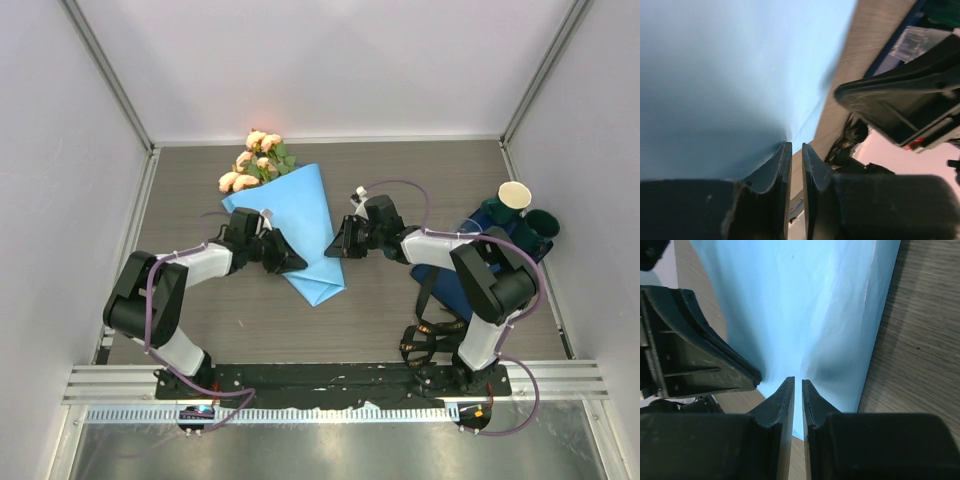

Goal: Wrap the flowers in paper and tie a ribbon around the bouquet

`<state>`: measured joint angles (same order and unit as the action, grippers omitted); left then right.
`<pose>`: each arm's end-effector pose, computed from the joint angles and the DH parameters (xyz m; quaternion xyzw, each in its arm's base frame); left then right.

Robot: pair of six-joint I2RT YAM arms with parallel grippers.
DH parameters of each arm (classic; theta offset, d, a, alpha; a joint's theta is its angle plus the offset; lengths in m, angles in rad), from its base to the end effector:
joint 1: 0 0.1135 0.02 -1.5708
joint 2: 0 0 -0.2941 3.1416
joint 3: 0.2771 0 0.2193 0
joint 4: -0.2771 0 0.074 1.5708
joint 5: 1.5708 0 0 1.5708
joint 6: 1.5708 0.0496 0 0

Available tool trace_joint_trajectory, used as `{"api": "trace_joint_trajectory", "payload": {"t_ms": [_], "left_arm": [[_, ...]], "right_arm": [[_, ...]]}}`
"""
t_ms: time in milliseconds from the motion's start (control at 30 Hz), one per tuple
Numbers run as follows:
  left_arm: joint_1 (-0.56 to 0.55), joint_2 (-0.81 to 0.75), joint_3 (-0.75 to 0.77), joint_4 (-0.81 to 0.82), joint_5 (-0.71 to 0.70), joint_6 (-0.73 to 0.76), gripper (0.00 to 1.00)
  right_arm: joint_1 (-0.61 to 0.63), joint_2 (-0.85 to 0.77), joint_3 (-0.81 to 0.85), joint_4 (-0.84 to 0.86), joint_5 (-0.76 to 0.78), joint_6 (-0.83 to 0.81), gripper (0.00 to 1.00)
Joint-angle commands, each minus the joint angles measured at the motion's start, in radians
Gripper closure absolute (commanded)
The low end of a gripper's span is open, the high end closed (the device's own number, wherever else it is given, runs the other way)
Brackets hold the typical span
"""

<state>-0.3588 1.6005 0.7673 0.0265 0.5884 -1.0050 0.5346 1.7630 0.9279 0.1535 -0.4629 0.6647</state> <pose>0.2663 -0.1293 0.2085 -0.1794 0.8764 -0.4338 0.1074 0.2934 0.1995 0.2115 -0.0413 0.8833 0.4072 0.2287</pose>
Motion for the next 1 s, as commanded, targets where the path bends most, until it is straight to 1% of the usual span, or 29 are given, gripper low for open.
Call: {"api": "trace_joint_trajectory", "payload": {"t_ms": [0, 33, 167, 200, 267, 333, 467, 533, 667, 833, 900, 967], "left_arm": [[0.000, 0.010, -0.071, 0.041, -0.035, 0.052, 0.85], [0.000, 0.009, -0.082, 0.039, -0.057, 0.058, 0.88], [0.001, 0.028, -0.148, 0.081, -0.088, 0.065, 0.92], [0.001, 0.036, -0.164, 0.098, -0.087, 0.065, 0.93], [0.001, 0.053, -0.174, 0.108, -0.102, 0.063, 0.97], [0.000, 0.071, -0.186, 0.110, -0.119, 0.062, 1.00], [0.001, 0.113, -0.181, 0.089, -0.147, 0.046, 1.00], [0.001, 0.134, -0.177, 0.075, -0.159, 0.039, 1.00], [0.001, 0.133, -0.187, 0.061, -0.188, 0.026, 1.00], [0.001, 0.119, -0.197, 0.032, -0.217, 0.035, 1.00], [0.001, 0.124, -0.200, 0.032, -0.214, 0.036, 1.00], [0.001, 0.128, -0.204, 0.038, -0.211, 0.036, 1.00]], "right_arm": [[-0.016, 0.016, -0.032, 0.167, -0.063, 0.033, 0.82], [-0.022, 0.023, -0.041, 0.182, -0.074, 0.048, 0.82], [-0.047, 0.056, -0.112, 0.325, -0.144, 0.116, 0.82], [-0.047, 0.081, -0.121, 0.352, -0.183, 0.130, 0.82], [-0.048, 0.101, -0.153, 0.423, -0.200, 0.163, 0.82], [-0.050, 0.116, -0.173, 0.437, -0.201, 0.164, 0.82], [-0.050, 0.115, -0.254, 0.454, -0.189, 0.159, 0.83], [-0.051, 0.115, -0.284, 0.457, -0.177, 0.156, 0.86], [-0.059, 0.108, -0.400, 0.460, -0.148, 0.151, 0.89], [-0.067, 0.099, -0.518, 0.488, -0.125, 0.144, 0.90], [-0.085, 0.070, -0.569, 0.509, -0.125, 0.150, 0.91], [-0.096, 0.032, -0.598, 0.473, -0.119, 0.133, 0.91]]}}
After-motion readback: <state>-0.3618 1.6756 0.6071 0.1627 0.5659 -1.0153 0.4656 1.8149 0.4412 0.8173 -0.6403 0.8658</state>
